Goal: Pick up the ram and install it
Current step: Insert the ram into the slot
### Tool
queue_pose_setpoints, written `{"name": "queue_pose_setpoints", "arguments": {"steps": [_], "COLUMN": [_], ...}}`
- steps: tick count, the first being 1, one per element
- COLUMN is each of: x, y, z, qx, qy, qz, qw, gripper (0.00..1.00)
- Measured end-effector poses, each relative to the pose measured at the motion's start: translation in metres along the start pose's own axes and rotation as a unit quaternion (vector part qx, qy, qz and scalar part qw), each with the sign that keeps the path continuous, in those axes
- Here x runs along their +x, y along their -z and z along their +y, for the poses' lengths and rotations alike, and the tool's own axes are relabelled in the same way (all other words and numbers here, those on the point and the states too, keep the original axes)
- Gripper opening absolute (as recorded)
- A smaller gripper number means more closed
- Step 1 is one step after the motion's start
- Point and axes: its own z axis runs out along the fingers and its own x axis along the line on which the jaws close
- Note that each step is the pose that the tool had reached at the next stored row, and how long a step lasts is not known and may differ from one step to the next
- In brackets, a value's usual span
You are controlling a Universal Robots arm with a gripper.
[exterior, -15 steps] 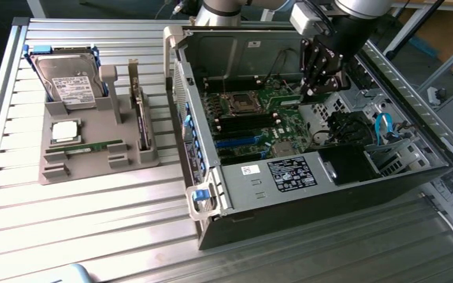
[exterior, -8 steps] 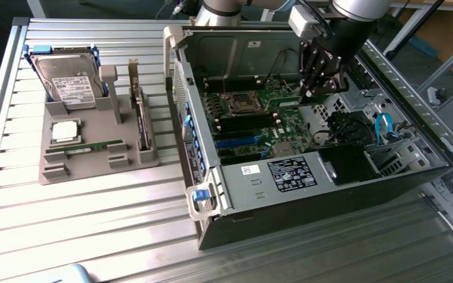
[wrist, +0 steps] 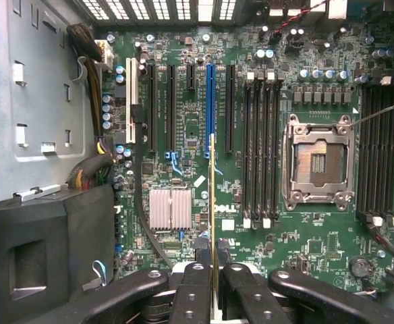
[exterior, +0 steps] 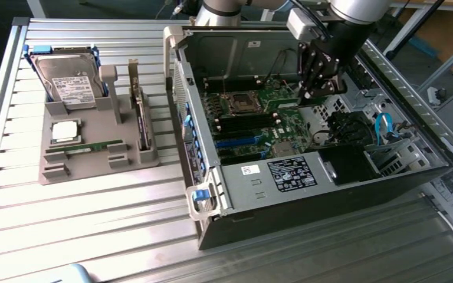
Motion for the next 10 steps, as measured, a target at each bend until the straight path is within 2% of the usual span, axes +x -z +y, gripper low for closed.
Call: {"name": "queue_pose_setpoints", "arguments": {"steps": [10], "x": [-0.0001], "y": [-0.0056], "z": [0.0000], "qx": [0.0000], "qy": [0.000], "qz": [-0.0001], "qw": [1.0000], "gripper": [0.13]}}
